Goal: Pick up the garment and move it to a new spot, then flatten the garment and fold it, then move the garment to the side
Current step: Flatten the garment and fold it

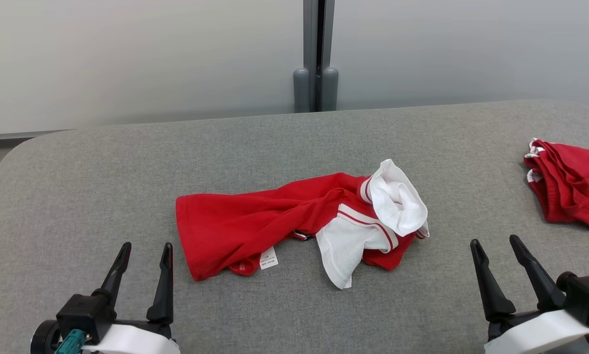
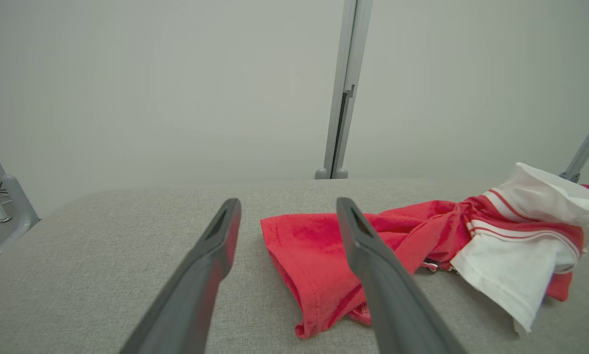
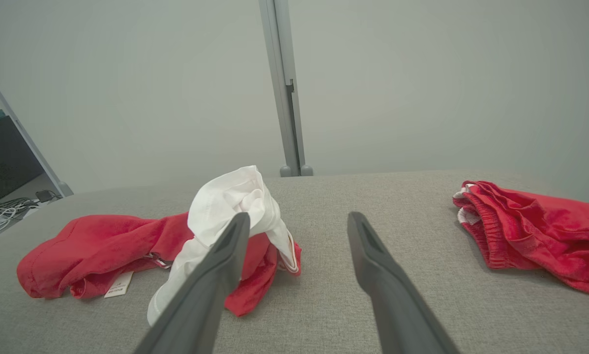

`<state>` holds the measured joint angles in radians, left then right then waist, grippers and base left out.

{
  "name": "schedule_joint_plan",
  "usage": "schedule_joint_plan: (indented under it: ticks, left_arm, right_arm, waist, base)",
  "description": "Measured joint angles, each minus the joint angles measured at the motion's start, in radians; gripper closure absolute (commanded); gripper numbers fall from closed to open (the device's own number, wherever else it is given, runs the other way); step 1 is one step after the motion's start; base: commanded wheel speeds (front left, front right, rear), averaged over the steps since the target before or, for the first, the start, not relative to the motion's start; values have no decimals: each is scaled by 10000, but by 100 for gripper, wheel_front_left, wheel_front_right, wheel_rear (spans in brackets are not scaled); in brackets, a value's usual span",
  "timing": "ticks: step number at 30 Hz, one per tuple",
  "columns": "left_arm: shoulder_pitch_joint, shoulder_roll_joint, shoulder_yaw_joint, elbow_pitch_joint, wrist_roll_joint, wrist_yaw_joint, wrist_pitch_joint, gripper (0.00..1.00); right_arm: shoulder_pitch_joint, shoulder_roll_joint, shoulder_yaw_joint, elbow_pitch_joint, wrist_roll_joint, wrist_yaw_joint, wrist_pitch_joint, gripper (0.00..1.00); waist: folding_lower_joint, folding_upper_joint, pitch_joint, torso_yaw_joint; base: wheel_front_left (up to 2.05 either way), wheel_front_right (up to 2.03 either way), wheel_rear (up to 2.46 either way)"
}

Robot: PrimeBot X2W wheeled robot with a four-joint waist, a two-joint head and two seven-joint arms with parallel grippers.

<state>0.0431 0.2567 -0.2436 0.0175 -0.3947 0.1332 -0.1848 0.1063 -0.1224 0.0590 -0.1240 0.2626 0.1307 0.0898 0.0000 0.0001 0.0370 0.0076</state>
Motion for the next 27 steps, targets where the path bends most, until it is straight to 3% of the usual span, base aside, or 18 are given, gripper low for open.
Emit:
schedule_joint_plan:
  ticks: [19,27]
  left_arm:
    - [80,94,-159,-268,-21,105,144,0]
    - [-536,8,-343,-384,13,86,113,0]
  right_arm:
    - [33,63,21,-86,82,0,38,0]
    - [-850,-40,391,441,403,0,151,0]
  waist:
    - [0,0,218,14]
    - [0,0,765,228]
  base:
    - [0,0,0]
    - [0,0,0]
